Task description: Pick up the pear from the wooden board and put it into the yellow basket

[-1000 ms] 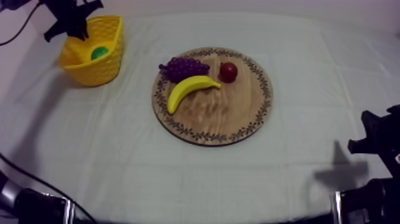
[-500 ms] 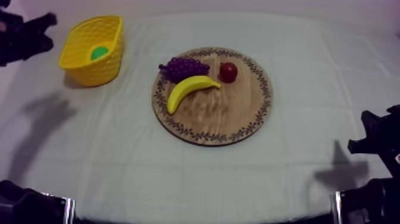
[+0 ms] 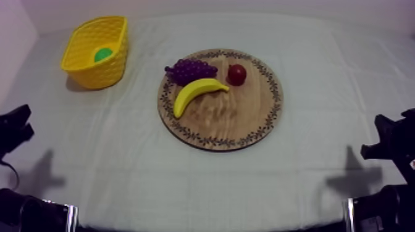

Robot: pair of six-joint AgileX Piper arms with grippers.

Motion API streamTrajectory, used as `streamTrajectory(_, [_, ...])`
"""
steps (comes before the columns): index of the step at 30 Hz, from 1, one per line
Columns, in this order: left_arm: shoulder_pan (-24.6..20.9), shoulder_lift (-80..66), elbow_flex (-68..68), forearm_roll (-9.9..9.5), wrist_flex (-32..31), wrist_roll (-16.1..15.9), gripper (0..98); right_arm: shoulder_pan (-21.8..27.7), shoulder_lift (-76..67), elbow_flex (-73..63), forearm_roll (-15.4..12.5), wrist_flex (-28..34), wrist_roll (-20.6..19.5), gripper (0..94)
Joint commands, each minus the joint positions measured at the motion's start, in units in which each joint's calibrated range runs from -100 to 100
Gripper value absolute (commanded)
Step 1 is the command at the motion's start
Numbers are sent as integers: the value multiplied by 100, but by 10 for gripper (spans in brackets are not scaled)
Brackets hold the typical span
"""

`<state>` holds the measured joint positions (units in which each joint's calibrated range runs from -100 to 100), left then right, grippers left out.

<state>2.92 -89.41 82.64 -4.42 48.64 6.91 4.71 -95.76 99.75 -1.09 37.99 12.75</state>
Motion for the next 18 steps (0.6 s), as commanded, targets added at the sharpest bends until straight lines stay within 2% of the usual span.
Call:
streamTrajectory(1, [5,-972,654,38,-173,-312,4,-3,1,3,-1,8,2,3])
streamTrajectory(4, [8,-1027,1125,129,-444,-477,6,-4,1,3,-1,8,2,3])
streamTrajectory(6, [12,-1043,1360,168,-795,-430,3,-4,1,3,-1,8,0,3])
streamTrajectory(9, [13,-1054,1592,196,-1430,-37,2,-4,1,3,-1,8,1,3])
streamTrajectory(13, [10,-1058,1685,207,-1689,490,1,-4,1,3,-1,8,1,3])
streamTrajectory(18, [9,-1059,1709,210,-1754,607,1,-4,1,3,-1,8,2,3])
